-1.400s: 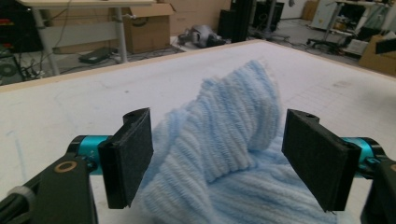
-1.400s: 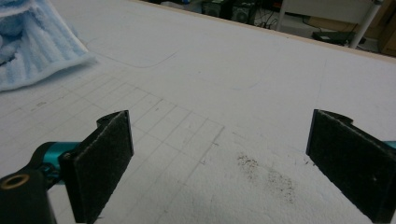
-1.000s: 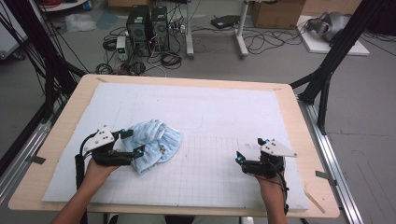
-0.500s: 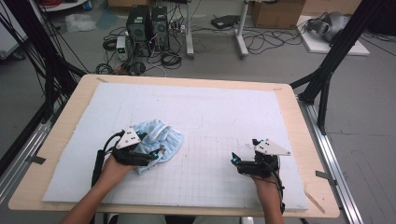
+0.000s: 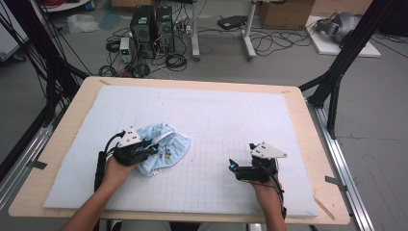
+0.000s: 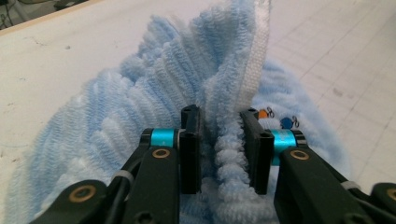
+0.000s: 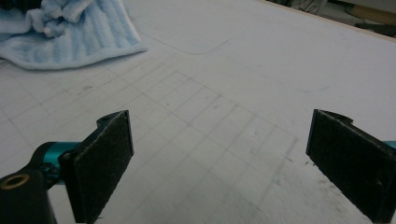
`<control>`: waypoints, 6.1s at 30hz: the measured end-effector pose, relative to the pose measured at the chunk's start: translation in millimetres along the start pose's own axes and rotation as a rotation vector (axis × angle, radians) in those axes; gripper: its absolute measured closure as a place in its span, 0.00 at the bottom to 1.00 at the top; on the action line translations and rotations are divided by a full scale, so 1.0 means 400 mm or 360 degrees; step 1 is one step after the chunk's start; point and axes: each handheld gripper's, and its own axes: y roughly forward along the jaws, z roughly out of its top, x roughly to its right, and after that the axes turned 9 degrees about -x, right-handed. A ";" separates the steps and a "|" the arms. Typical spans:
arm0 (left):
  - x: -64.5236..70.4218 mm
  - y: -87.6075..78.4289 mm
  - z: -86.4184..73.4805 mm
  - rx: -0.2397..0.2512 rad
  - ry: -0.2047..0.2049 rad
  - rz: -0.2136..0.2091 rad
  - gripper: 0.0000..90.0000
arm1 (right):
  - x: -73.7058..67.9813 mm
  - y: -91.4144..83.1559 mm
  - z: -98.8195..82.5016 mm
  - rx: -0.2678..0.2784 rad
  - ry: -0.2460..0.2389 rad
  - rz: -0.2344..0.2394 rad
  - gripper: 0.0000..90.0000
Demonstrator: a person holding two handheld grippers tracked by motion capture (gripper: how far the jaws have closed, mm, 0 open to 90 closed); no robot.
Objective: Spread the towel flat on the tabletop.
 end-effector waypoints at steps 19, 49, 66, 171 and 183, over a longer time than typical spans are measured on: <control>-0.107 -0.097 -0.002 0.0234 -0.0235 -0.0012 0.82 | -0.186 0.254 0.172 -0.0118 -0.0217 0.0427 0.31; -0.143 -0.109 -0.018 0.0253 -0.0323 -0.0003 0.82 | -0.214 0.168 0.098 -0.0436 -0.0392 0.0721 0.94; -0.139 -0.087 -0.016 0.0218 -0.0311 -0.0006 0.82 | -0.166 0.051 0.086 -0.0162 -0.0231 0.0613 0.51; -0.155 -0.082 -0.042 0.0192 -0.0362 0.0086 0.52 | 0.091 0.340 0.323 -0.0214 0.0330 -0.0282 0.63; -0.145 -0.071 -0.041 0.0170 -0.0346 0.0067 0.52 | -0.040 0.386 0.264 -0.0495 -0.0022 0.0149 0.65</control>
